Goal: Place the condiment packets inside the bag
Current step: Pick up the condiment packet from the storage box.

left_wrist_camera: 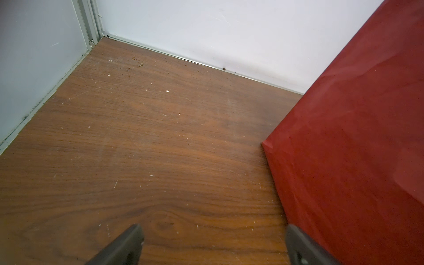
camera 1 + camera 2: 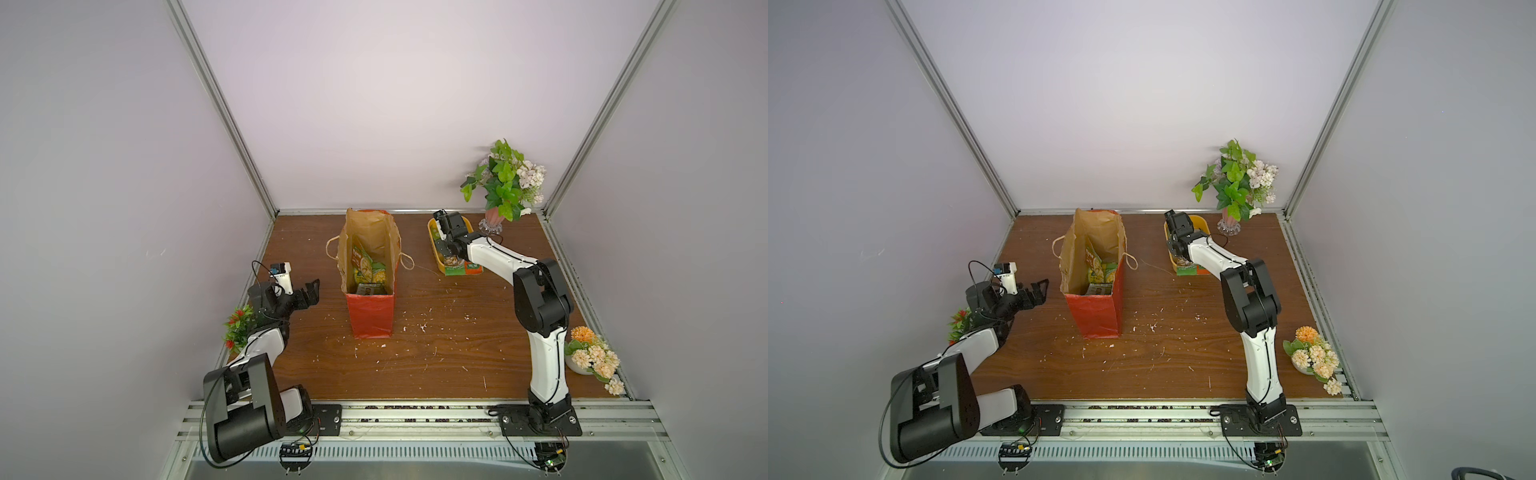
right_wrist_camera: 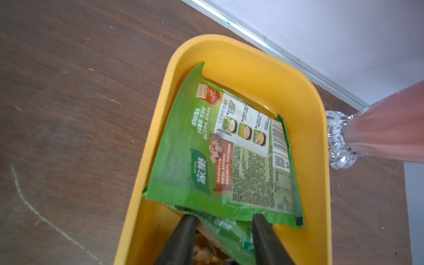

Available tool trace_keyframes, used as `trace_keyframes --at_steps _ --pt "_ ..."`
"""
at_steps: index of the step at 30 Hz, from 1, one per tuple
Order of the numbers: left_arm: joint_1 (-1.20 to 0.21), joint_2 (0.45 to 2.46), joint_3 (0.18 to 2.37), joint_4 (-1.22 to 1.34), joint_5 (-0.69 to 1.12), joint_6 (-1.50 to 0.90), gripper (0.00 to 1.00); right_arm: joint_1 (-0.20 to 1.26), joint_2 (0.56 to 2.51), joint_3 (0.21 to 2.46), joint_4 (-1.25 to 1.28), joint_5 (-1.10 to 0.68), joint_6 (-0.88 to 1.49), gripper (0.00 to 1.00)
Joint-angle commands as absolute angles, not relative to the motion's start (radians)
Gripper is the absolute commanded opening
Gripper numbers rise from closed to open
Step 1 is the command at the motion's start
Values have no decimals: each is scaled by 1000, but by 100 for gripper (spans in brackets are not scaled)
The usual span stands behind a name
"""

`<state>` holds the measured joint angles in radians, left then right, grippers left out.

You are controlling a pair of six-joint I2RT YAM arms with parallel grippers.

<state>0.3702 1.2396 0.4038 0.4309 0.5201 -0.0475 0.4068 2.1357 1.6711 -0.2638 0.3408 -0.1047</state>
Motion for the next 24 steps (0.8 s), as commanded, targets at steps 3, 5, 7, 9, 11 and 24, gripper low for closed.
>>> trace_keyframes --at_steps 3,5,7,9,11,24 --pt "387 1240 409 436 522 -43 100 377 2201 1784 -391 229 -128 45" --pt "385 1241 409 435 518 -43 100 378 2235 1835 -461 212 -147 45" --pt "386 1240 409 436 517 -43 100 377 2262 1859 -498 222 -161 45" --pt "386 1240 409 436 517 -44 100 377 2270 1865 -508 229 -173 45" --pt "385 1240 410 435 516 -44 100 377 2266 1858 -510 207 -189 50" --pt "386 1235 411 433 514 -44 100 370 2259 1857 -401 245 -222 3"
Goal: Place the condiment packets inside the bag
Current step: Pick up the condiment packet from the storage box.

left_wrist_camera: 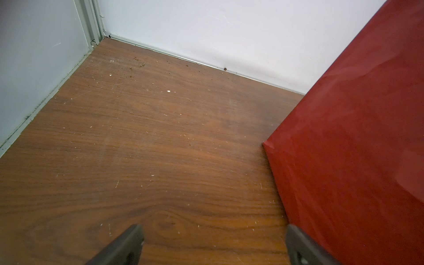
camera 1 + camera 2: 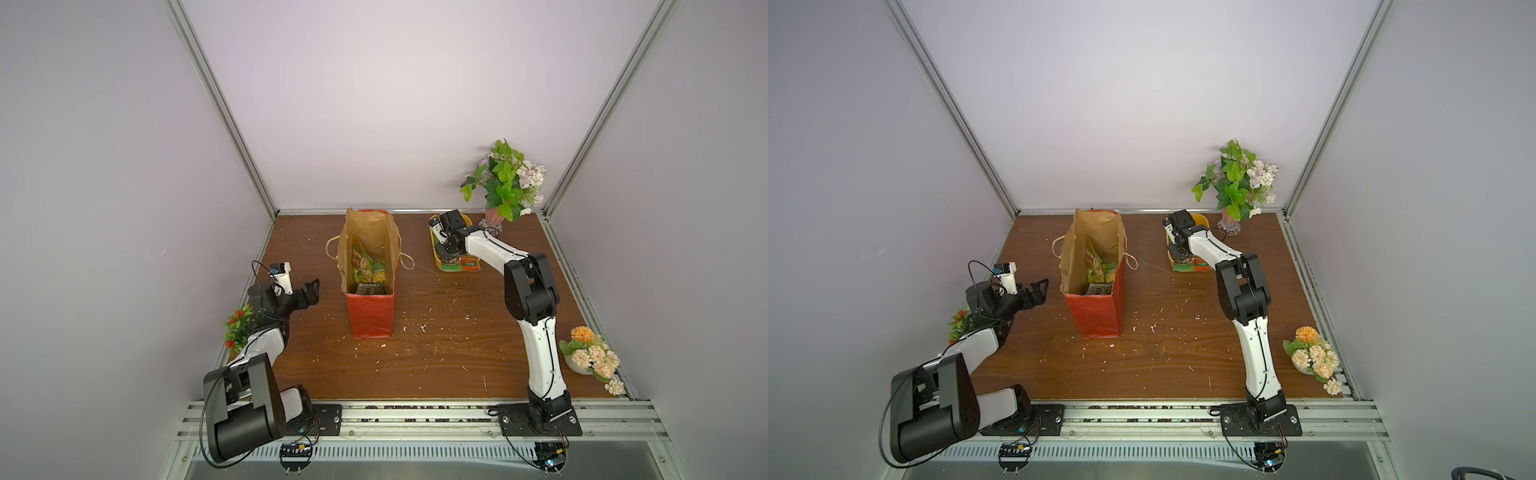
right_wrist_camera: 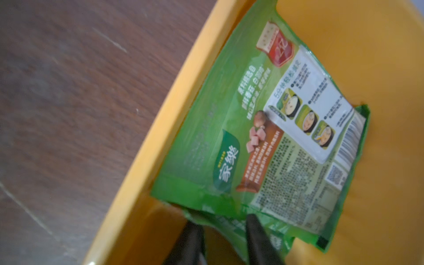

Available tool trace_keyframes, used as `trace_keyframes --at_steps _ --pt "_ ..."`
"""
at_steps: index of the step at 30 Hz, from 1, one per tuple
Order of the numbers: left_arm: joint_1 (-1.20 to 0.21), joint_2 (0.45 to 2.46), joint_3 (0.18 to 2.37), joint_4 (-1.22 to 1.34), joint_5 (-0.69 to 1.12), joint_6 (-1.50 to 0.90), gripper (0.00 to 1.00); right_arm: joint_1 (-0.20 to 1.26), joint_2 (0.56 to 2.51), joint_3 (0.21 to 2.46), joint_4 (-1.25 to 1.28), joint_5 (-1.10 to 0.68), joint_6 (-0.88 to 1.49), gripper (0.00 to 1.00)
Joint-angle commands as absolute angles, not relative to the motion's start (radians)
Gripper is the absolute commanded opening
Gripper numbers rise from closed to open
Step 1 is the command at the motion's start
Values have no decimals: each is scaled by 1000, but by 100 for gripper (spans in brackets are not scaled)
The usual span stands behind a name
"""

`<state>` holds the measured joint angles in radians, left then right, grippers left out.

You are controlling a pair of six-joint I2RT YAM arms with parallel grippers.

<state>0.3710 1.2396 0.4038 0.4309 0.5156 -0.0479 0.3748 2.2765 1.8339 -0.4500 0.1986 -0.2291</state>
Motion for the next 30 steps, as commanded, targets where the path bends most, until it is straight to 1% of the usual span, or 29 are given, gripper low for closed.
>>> trace_keyframes --at_steps 1,4,9,12,19,24,30 --pt "385 1234 411 433 512 -43 100 363 2244 1851 -370 252 -207 0" --pt "386 1232 409 432 513 -44 100 337 2173 1813 -288 203 -153 0" --pt "387 1229 409 433 514 -43 100 301 2030 1687 -120 93 -83 0" --pt "385 1227 408 431 514 -43 100 280 1974 1645 -65 58 -40 0" --pt "386 1220 406 431 513 -42 100 238 1883 1564 22 -37 42 0" --pt "386 1219 405 431 516 -42 100 237 1836 1549 30 -83 72 0" --pt "386 1220 404 431 517 -42 100 237 1757 1511 49 -178 154 0"
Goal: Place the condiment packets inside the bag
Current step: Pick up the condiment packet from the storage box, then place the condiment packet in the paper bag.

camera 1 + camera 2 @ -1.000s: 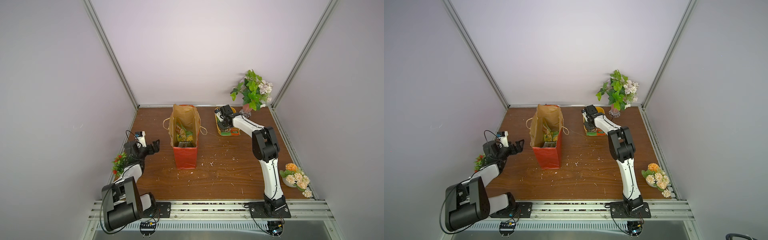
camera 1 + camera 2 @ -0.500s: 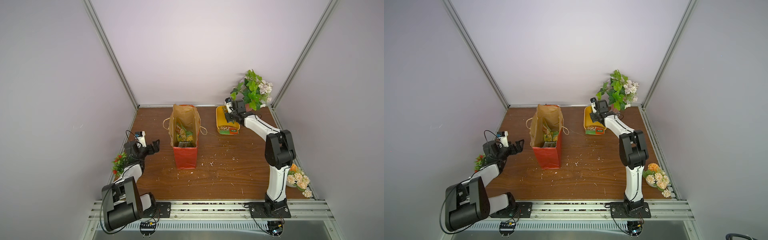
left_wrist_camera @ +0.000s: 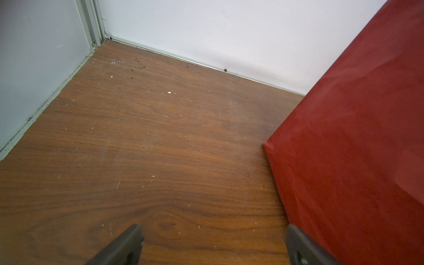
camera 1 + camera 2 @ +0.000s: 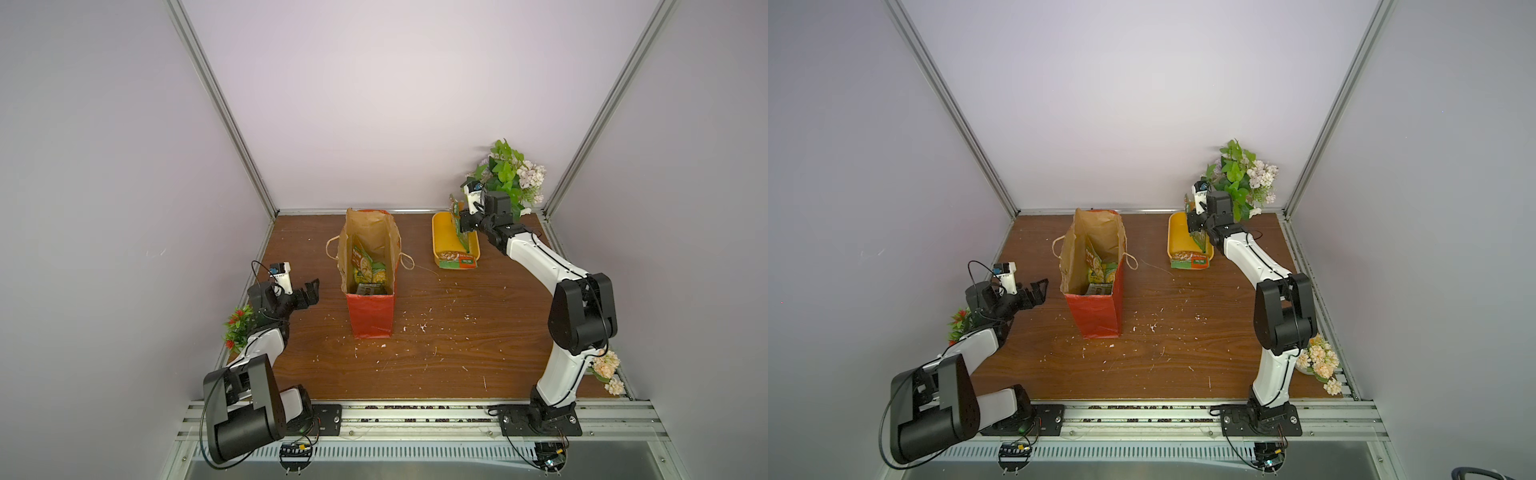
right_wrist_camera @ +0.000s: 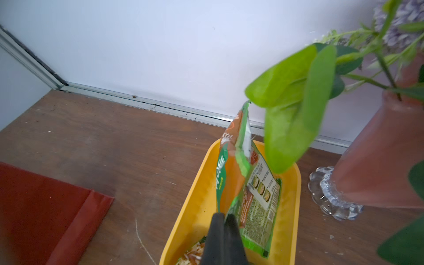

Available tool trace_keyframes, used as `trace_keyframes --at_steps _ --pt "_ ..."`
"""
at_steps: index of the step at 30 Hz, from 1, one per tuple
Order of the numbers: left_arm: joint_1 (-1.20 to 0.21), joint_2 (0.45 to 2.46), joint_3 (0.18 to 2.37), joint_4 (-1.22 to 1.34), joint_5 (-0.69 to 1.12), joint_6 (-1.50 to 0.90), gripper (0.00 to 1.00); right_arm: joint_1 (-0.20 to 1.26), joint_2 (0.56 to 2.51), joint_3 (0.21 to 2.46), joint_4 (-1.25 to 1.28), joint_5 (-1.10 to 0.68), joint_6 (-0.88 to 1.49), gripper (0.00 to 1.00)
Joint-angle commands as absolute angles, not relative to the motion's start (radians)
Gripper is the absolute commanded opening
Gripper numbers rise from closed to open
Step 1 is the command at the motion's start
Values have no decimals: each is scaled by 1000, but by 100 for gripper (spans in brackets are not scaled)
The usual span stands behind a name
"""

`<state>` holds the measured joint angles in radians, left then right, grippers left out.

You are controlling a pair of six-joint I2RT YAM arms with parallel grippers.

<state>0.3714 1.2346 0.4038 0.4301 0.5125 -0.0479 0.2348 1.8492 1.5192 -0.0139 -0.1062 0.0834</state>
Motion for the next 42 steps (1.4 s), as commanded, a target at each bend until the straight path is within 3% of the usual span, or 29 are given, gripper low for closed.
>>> trace_keyframes --at_steps 1,12,22,31,42 --pt "388 1220 404 432 517 -42 100 236 1740 1496 64 -192 171 0" --pt "387 1217 404 431 517 -42 100 269 1521 1377 229 -288 358 0" --pt "388 1219 405 433 517 -43 100 513 1405 1468 194 -216 317 0" --pt "387 1214 403 431 518 -43 100 708 1515 1651 134 -235 316 0" --pt "388 1212 400 432 524 -43 100 812 1712 1836 -4 -237 291 0"
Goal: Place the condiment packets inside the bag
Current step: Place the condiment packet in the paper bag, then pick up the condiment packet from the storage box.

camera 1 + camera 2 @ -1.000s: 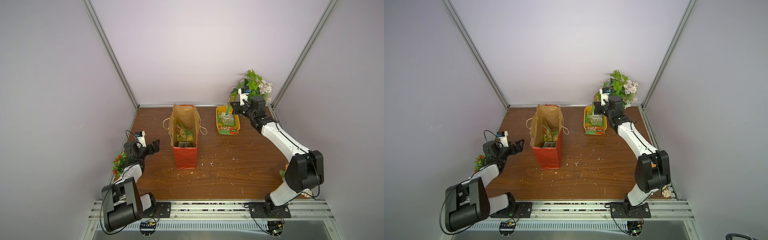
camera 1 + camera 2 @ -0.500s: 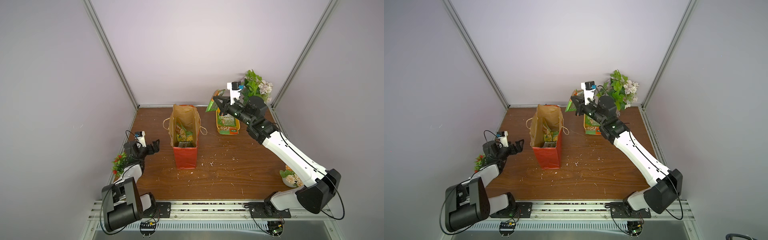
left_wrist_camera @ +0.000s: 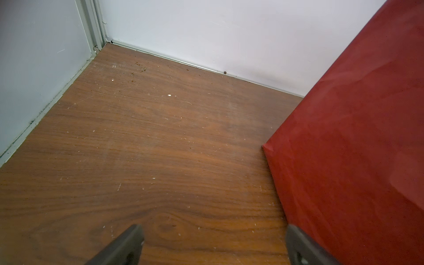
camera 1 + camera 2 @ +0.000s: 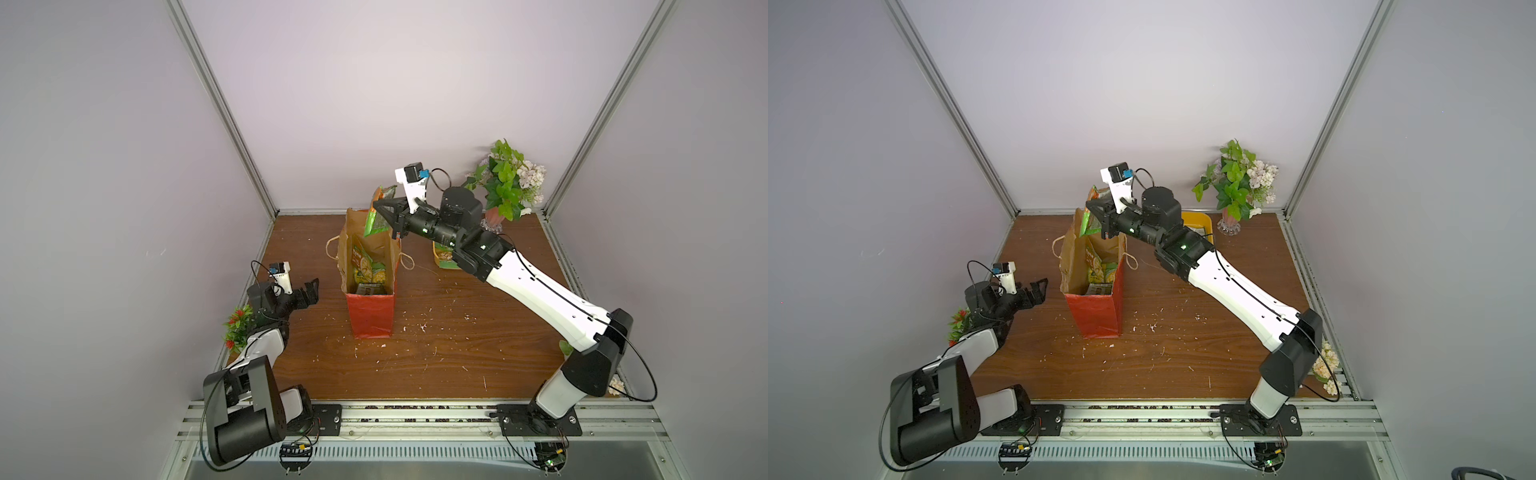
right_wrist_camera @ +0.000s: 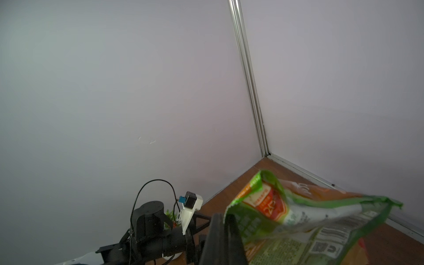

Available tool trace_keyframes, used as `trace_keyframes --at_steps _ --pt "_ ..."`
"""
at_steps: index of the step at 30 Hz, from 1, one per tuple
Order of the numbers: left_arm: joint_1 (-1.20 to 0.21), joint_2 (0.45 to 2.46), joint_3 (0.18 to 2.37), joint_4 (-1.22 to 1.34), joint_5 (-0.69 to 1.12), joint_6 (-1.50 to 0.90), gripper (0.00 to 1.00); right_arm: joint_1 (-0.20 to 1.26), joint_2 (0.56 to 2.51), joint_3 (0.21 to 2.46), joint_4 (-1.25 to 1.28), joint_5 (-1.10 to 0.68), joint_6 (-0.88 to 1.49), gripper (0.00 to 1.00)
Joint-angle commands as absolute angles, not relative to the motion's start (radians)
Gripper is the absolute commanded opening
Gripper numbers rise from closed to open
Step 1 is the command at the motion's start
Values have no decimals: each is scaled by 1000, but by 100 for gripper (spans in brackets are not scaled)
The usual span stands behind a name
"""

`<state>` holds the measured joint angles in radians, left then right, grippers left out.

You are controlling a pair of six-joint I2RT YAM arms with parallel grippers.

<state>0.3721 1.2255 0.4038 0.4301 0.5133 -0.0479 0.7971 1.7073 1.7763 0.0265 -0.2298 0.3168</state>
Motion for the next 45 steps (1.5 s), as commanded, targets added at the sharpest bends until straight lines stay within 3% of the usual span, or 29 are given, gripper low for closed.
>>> trace_keyframes --at_steps 1,5,9,11,13,18,24,30,45 --pt "387 1212 401 432 525 -44 100 817 1726 1852 -19 -238 286 0" --pt "387 1214 401 433 526 -44 100 827 1775 1916 -85 -223 264 0" --pt "388 1215 401 433 526 -44 100 829 1817 2016 -180 -193 234 44" --pt "388 1215 402 432 526 -43 100 828 1816 2037 -201 -152 213 57" --pt "388 1214 403 433 526 -44 100 827 1811 2052 -220 -104 190 63" --pt "389 1211 401 430 528 -44 100 802 1755 2013 -254 13 119 69" --pt "390 1211 402 433 533 -45 100 696 1606 1732 -210 176 95 79" --pt "391 1211 401 430 534 -46 100 474 1514 1472 -131 131 195 81" --pt "392 1220 403 434 532 -43 100 348 1969 1622 -165 241 305 82"
